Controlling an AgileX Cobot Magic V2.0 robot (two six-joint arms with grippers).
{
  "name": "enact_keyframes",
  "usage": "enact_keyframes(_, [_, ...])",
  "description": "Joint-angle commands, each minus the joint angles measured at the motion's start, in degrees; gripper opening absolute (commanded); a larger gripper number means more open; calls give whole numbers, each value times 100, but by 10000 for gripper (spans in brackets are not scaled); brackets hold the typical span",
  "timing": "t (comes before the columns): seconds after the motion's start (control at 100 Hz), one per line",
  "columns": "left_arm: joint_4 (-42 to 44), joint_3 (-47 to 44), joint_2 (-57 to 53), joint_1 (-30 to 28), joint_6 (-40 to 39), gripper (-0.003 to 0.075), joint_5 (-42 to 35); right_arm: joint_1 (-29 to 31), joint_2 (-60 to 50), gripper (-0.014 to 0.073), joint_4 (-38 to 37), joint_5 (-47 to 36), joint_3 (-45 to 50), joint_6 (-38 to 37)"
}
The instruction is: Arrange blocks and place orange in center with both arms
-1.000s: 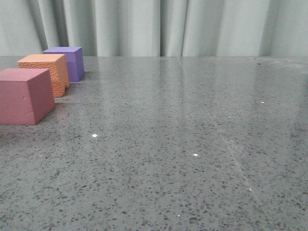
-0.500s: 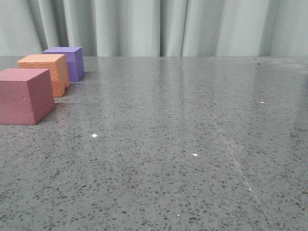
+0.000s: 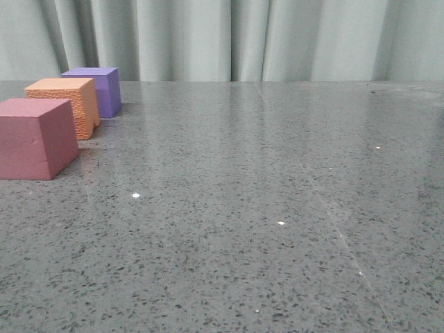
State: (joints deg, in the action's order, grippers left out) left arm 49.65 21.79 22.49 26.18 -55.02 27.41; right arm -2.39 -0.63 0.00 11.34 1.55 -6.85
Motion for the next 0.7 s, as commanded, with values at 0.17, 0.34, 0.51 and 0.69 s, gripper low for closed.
enact_keyframes(0.17, [149,164,19,-16,-48,-19,-289,38,-116,-67,0,-490,-72,49])
enact_keyframes(0.34, [-288,164,6,-62,160,-19,-416,38,-116,-67,0,-490,-72,49])
enact_keyframes(0.51, [-1830,120,-217,-382,2572,-19,-604,38,-116,-67,0,-490,-72,49])
enact_keyframes(0.69, [-3046,-473,-684,-1106,4175,-19,-2097,38,-116,-67,0,-490,-72,49])
